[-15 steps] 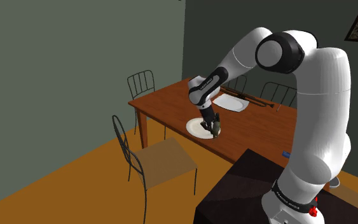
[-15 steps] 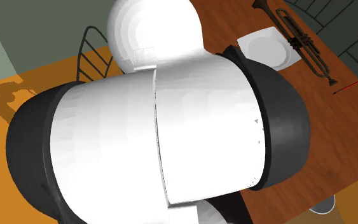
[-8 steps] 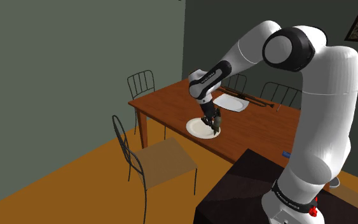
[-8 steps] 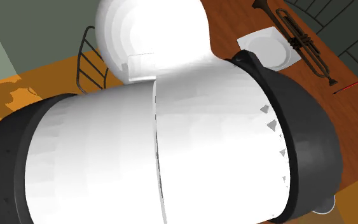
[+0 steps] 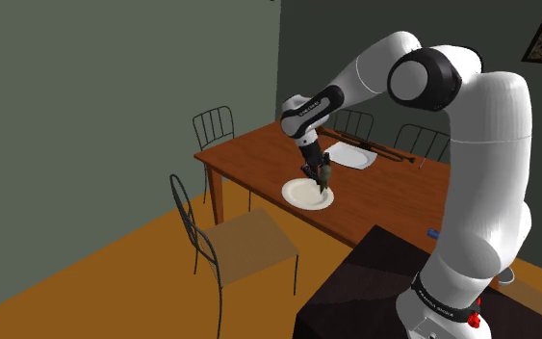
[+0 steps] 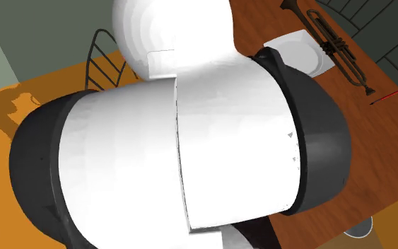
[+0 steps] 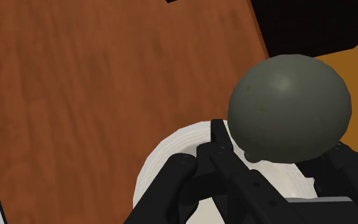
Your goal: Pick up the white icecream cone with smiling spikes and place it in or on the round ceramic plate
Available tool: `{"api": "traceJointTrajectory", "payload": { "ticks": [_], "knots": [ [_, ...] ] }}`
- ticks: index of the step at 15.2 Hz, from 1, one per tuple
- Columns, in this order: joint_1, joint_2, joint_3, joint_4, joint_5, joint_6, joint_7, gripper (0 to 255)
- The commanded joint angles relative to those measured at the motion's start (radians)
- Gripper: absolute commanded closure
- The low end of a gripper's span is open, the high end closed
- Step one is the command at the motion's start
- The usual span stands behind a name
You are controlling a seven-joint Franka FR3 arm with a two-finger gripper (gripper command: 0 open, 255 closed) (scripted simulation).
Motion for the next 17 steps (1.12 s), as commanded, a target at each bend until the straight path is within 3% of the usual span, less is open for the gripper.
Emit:
{"api": "traceJointTrajectory", "payload": {
  "ticks": [1,6,8,17],
  "knots": [
    [-0.011,0.067,-0.005,0.103,0.002,-0.033,-0.023,255],
    [-0.037,0.263,-0.014,0.426,0.012,-0.149,-0.081,255],
    [-0.052,0.378,-0.018,0.623,0.018,-0.226,-0.112,255],
    [-0.055,0.434,-0.015,0.595,0.02,-0.145,-0.093,255]
  ]
}}
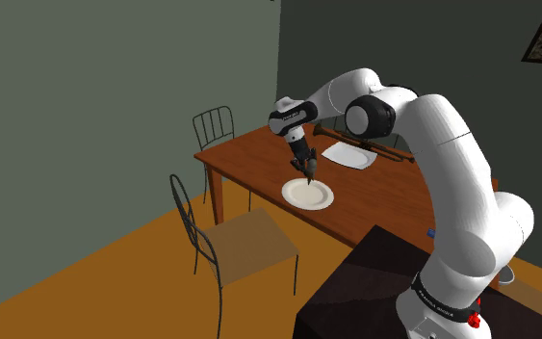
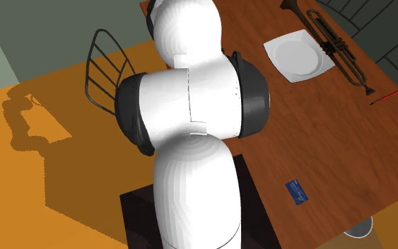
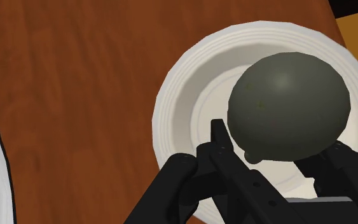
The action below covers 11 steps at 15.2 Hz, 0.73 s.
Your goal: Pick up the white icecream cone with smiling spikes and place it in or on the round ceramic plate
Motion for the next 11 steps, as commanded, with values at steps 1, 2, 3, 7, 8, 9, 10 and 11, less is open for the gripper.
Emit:
{"api": "traceJointTrajectory", "payload": {
  "ticks": [1,2,3,7,8,9,10,11],
  "knots": [
    [-0.001,0.017,0.001,0.001,0.001,0.016,0.003,255],
    [-0.002,0.024,0.001,0.0,0.001,0.024,0.005,255],
    [-0.002,0.031,0.001,-0.002,0.001,0.033,0.007,255],
    [-0.003,0.047,0.002,-0.002,0.002,0.049,0.011,255],
    [-0.003,0.047,0.002,-0.002,0.002,0.049,0.011,255],
    [-0.003,0.047,0.002,-0.002,0.002,0.049,0.011,255],
    [-0.003,0.047,0.002,-0.002,0.002,0.049,0.011,255],
    [-0.003,0.047,0.002,-0.002,0.002,0.049,0.011,255]
  ]
}}
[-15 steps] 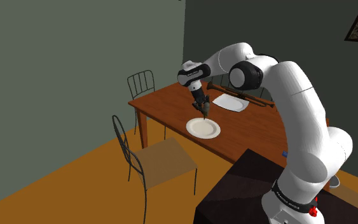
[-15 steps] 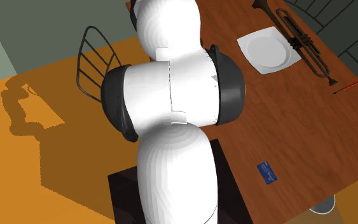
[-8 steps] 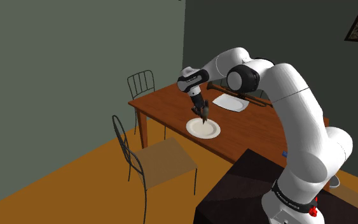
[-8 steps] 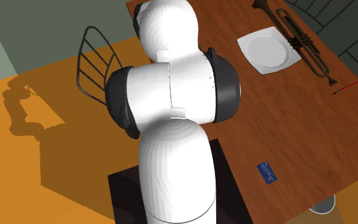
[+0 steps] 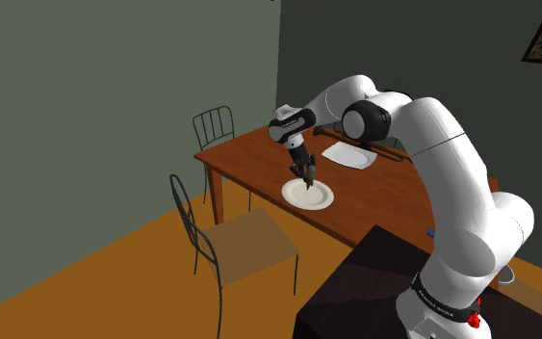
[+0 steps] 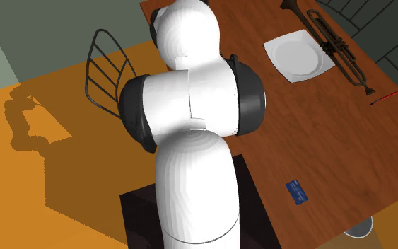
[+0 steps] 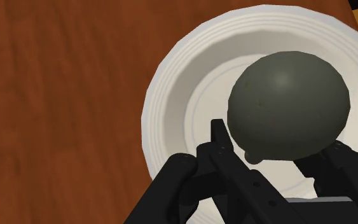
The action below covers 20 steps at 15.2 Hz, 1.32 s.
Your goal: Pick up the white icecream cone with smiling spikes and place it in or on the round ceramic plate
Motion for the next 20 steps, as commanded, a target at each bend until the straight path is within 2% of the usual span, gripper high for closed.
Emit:
{"api": "traceJointTrajectory", "payload": {
  "ticks": [1,2,3,8,12,20],
  "knots": [
    [0.0,0.0,0.0,0.0,0.0,0.0,0.0,255],
    [0.0,0.0,0.0,0.0,0.0,0.0,0.0,255],
    [0.0,0.0,0.0,0.0,0.0,0.0,0.0,0],
    [0.0,0.0,0.0,0.0,0.0,0.0,0.0,0],
    [0.012,0.04,0.003,0.186,0.009,-0.147,-0.015,0],
    [0.012,0.04,0.003,0.186,0.009,-0.147,-0.015,0]
  ]
}}
